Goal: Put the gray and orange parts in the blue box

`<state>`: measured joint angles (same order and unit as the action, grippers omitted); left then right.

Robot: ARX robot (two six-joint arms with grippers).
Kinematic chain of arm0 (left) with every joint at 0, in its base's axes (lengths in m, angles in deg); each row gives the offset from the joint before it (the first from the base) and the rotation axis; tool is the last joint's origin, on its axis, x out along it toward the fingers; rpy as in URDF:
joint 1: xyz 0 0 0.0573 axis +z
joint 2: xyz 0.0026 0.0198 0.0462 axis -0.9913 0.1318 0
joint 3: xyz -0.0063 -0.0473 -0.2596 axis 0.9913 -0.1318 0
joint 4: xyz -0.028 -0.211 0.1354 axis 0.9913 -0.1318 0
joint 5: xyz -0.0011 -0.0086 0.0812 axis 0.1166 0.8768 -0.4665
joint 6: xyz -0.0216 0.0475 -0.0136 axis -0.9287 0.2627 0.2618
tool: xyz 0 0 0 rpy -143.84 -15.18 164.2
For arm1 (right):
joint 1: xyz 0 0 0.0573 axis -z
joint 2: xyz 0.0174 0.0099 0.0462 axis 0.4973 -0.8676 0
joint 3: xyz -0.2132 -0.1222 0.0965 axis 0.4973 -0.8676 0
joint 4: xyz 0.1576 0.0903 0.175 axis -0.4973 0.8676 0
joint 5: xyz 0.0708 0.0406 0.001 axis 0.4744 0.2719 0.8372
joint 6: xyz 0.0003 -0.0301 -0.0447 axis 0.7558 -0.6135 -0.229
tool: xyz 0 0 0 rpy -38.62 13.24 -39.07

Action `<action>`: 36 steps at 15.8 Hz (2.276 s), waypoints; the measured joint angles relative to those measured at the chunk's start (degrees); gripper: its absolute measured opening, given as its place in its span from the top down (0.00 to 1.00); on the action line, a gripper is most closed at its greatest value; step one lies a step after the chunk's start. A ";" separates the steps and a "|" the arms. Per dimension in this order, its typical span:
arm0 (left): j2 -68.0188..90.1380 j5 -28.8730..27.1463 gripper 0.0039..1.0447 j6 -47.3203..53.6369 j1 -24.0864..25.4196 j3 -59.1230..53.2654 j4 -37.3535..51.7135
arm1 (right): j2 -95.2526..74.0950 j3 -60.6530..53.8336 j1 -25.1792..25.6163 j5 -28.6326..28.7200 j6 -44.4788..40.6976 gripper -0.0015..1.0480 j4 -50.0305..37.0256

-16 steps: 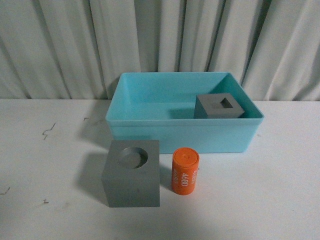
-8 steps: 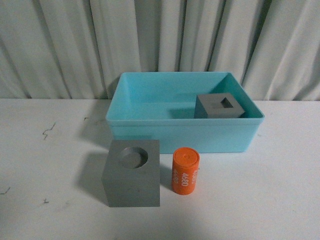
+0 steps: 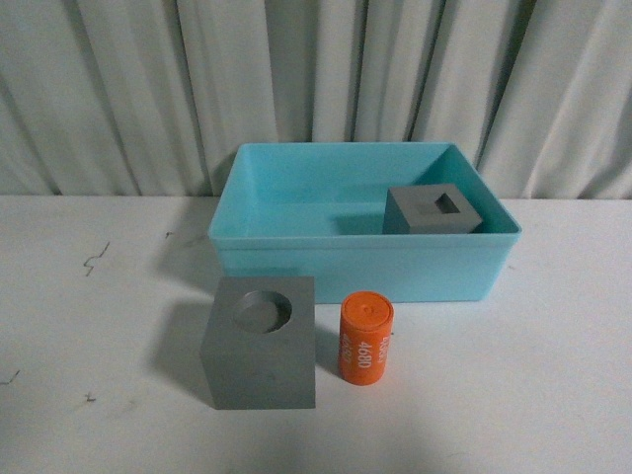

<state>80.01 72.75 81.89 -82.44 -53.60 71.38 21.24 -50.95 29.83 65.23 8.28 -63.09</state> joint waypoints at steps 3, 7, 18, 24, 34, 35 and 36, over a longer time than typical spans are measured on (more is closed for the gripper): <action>5.95 -3.54 0.06 -4.68 -1.86 4.79 -12.81 | 0.00 0.00 0.00 -0.04 0.00 0.18 0.02; 44.19 -7.39 0.06 -21.46 -15.34 21.35 -2.40 | 0.00 0.00 0.00 0.02 0.02 0.06 0.00; 96.06 -4.39 0.06 -18.40 -23.87 41.16 16.24 | 0.00 0.00 0.00 0.02 0.00 0.06 0.00; 105.31 -2.23 0.06 -14.47 -21.53 44.85 18.29 | 0.00 0.00 0.00 0.02 0.00 0.06 0.00; 108.72 -1.86 0.06 -13.66 -21.53 46.03 18.75 | 0.00 0.00 0.00 0.02 0.00 0.06 0.00; 108.74 -1.86 0.07 -13.64 -21.53 46.03 18.75 | 0.00 0.00 0.00 0.02 0.00 0.06 -0.02; 108.74 -1.79 0.14 -13.64 -21.53 46.03 18.84 | 0.00 0.00 0.00 0.02 0.00 0.06 0.00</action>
<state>188.75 70.96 68.25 -103.97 -7.57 90.22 21.24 -50.95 29.83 65.25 8.28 -63.09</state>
